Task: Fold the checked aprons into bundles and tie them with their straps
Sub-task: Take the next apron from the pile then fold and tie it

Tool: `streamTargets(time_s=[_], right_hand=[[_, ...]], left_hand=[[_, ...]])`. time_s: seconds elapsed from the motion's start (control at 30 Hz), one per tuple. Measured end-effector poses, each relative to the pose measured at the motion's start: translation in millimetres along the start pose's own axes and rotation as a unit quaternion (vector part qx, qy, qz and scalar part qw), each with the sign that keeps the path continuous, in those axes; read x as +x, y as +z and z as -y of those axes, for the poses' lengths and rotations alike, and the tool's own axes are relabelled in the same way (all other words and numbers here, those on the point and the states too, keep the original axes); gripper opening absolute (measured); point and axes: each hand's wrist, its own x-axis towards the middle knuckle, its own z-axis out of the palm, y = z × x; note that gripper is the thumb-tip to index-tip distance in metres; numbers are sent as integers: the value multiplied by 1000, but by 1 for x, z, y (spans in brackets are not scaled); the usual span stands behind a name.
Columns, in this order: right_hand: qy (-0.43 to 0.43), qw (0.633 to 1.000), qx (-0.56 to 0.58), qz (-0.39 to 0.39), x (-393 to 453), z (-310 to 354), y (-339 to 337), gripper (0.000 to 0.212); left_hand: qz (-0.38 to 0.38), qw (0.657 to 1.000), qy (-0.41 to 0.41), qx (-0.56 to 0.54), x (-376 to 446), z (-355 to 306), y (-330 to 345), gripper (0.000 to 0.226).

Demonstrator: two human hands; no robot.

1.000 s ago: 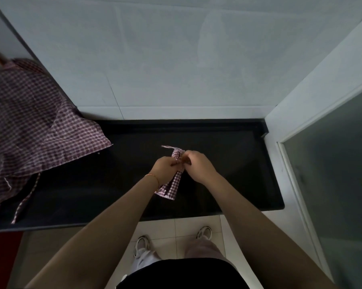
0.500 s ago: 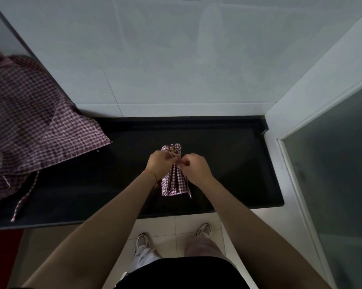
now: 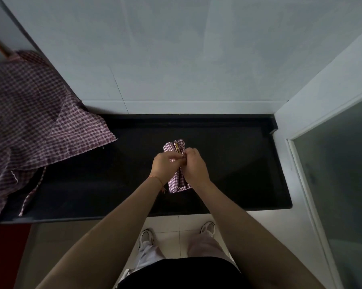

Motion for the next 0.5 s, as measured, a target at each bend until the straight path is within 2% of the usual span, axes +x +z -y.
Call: streamTargets(time_s=[0.1, 0.23, 0.37, 0.5], right_hand=[[-17, 999, -30, -7, 2, -2, 2, 7], [36, 998, 60, -1, 6, 1, 5, 38], [18, 1000, 6, 8, 7, 1, 5, 29], [-1, 999, -49, 14, 13, 3, 2, 10]], left_hand=[[-46, 998, -14, -40, -4, 4, 4, 3], [-27, 985, -67, -158, -9, -2, 9, 21], [-12, 977, -96, -192, -5, -2, 9, 20], [-9, 965, -118, -235, -4, 3, 5, 9]])
